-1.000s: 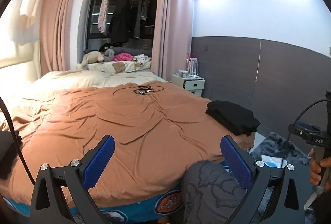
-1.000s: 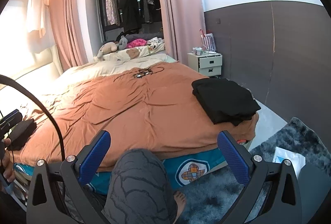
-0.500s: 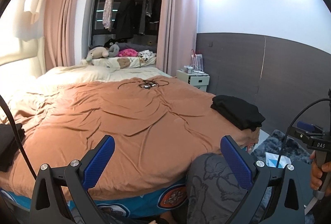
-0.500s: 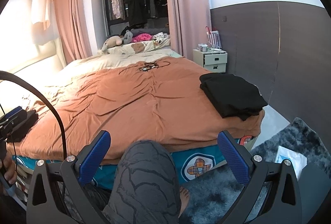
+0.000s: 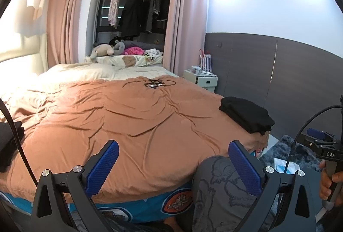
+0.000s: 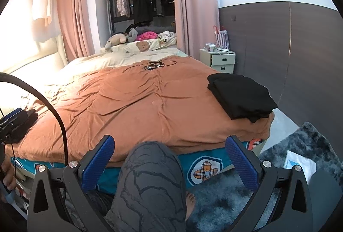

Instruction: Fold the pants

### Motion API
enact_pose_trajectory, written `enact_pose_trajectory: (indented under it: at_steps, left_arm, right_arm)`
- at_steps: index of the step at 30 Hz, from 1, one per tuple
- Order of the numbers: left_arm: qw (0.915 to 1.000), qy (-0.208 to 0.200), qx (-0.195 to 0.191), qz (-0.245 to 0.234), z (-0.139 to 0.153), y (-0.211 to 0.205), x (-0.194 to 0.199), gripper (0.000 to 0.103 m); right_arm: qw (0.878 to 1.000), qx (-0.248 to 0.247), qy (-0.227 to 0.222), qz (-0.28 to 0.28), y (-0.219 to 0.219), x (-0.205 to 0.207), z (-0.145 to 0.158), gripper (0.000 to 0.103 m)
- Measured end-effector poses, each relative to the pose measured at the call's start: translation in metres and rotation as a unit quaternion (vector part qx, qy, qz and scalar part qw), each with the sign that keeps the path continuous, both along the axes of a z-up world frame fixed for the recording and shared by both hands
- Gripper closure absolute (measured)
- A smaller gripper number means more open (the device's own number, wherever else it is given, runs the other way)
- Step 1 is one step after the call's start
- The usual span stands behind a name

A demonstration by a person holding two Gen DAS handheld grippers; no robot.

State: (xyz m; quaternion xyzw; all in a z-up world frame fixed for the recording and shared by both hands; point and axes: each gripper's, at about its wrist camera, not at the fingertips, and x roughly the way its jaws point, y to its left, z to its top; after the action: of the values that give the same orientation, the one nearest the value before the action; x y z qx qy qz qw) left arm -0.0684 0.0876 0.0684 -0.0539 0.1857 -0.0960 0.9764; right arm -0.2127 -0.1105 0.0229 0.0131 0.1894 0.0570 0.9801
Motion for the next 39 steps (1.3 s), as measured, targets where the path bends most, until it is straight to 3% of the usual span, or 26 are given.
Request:
enact_pose_trajectory:
  at_steps: [39]
  left_arm:
    - [0.9999, 0.005, 0.0, -0.009, -0.0025, -0.003, -0.0063, 0.0]
  right_arm:
    - [1.0, -0.001, 0.007, 0.011, -0.0016, -0.0021, 0.0049, 0.0]
